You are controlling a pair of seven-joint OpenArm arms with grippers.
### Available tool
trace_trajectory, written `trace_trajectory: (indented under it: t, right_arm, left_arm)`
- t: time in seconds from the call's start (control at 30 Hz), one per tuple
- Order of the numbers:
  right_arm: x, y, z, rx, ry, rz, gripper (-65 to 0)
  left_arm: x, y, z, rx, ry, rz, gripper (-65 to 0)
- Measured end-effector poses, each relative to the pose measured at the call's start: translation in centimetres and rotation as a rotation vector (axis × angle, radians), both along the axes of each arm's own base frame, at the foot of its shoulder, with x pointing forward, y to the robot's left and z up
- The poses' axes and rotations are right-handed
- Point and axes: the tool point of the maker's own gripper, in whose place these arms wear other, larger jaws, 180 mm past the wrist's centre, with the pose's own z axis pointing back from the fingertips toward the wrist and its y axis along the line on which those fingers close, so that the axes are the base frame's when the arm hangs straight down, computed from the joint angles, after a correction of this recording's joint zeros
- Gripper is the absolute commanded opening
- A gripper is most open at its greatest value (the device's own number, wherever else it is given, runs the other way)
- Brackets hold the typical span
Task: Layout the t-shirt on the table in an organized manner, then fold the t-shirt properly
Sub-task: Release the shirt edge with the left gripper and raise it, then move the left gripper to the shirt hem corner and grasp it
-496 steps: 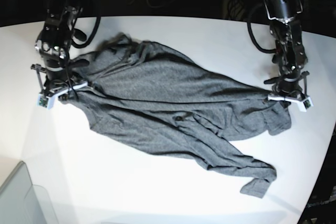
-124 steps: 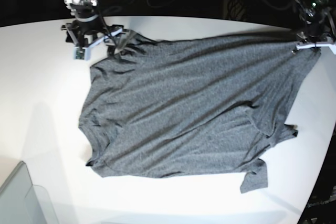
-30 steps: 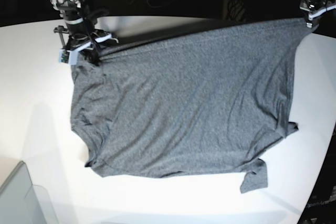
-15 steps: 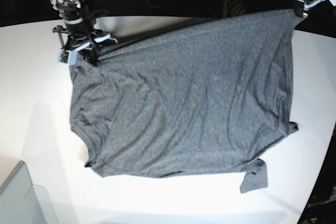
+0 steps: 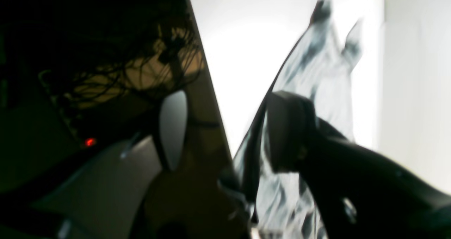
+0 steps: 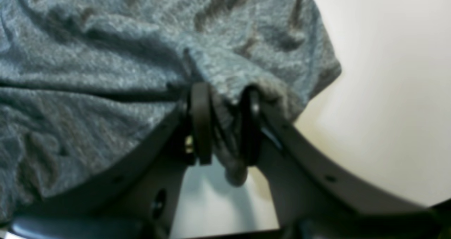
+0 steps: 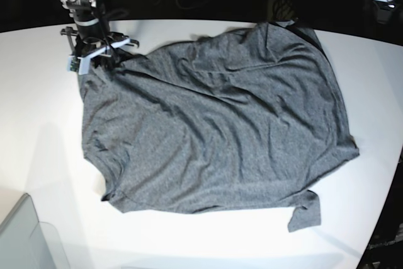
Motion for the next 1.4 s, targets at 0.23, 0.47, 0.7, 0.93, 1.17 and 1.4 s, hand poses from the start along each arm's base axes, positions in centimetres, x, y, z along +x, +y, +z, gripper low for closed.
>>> trace_trajectory:
  t: [0.23, 0.47, 0.7, 0.93, 1.17, 1.4]
  right_arm:
    - [0.3, -0.4, 0.2, -0.007, -0.010, -0.005, -48.0]
    - [0.4, -0.3, 0.3, -0.001, -0.012, -0.014, -48.0]
    - [1.4, -0.2, 0.7, 0.003, -0.036, -0.013, -48.0]
    - [2.0, -0.4, 0.9, 0.000, -0.049, -0.018, -48.1]
    - [1.8, -0.4, 0.7, 0.002, -0.040, -0.018, -48.1]
    - [2.0, -0.5, 0.8, -0.004, -0.044, -0.016, -48.2]
  left_arm:
    - [11.0, 3.1, 5.7, 0.151, -0.240, -0.032, -28.3]
    - [24.1, 0.8, 0.8, 0.139, -0.090, -0.246, -28.3]
    - [32.1, 1.0, -4.4, 0.186, 0.088, -0.331, -28.3]
    - [35.1, -0.3, -7.6, 0.380, 0.175, -0.434, -28.3]
    - [35.7, 0.4, -8.7, 0.446, 0.167, -0.393, -41.4]
    - [36.8, 0.9, -8.3, 0.458, 0.172, -0.372, -62.9]
